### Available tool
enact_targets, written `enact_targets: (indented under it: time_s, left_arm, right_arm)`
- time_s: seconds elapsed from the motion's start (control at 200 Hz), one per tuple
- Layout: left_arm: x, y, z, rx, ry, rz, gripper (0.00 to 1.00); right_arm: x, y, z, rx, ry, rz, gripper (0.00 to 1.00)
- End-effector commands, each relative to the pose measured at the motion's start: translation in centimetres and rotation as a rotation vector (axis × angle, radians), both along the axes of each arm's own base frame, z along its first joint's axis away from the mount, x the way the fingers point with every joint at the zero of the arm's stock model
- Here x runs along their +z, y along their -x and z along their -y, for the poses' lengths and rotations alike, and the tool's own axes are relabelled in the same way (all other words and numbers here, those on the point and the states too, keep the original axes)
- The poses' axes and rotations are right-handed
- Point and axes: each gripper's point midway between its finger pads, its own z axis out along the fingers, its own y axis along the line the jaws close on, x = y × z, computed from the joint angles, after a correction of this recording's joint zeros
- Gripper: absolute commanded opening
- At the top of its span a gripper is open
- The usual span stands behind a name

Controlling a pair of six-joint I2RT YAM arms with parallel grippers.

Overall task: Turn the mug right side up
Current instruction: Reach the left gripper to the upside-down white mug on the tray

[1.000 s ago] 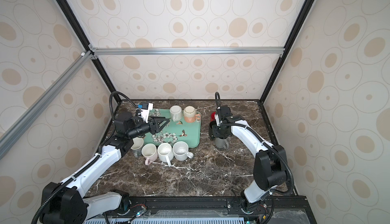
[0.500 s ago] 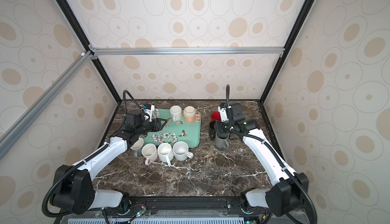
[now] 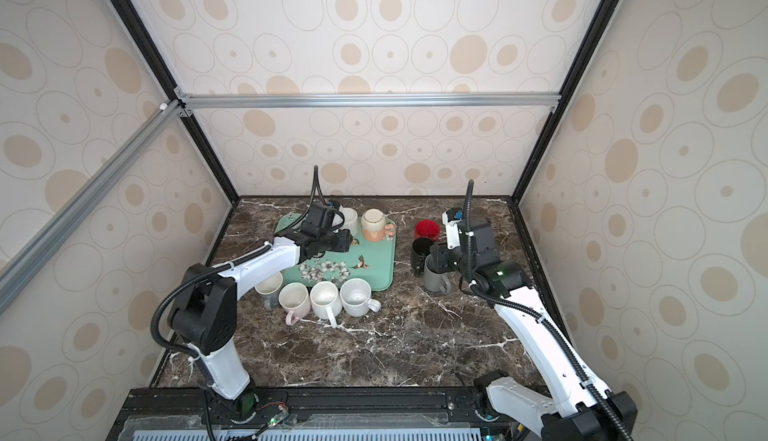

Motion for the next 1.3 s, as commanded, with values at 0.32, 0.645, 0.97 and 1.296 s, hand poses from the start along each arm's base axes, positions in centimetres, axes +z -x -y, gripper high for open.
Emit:
enact_targets:
  time_s: [0.32,0.645,0.97,1.296]
  left_arm:
    - [-3.9,-4.5,-1.2,0.079,-0.199,-0.031,0.56]
    - [-5.1,-7.4,-0.6,0.109,-0.214,-0.005,0.55]
    - [-5.8,-9.3,-0.9,0.135,-0.233,0.045,0.51]
    - [-4.8,-8.4,-0.9,0.136,-0.177,0.084,0.21]
  right_arm:
    - [-1.4,-0.1,0.9,-0.021,0.044,0.035,0.44]
    - [-2.6,-0.7,0.3,-0.014,0.028,0.003,0.47]
    - [-2.9,-0.9,0.3,-0.016,0.025,-0.001,0.47]
    - [-3.3,0.2,-0.1,-0.007,-0.028,-0.031,0.48]
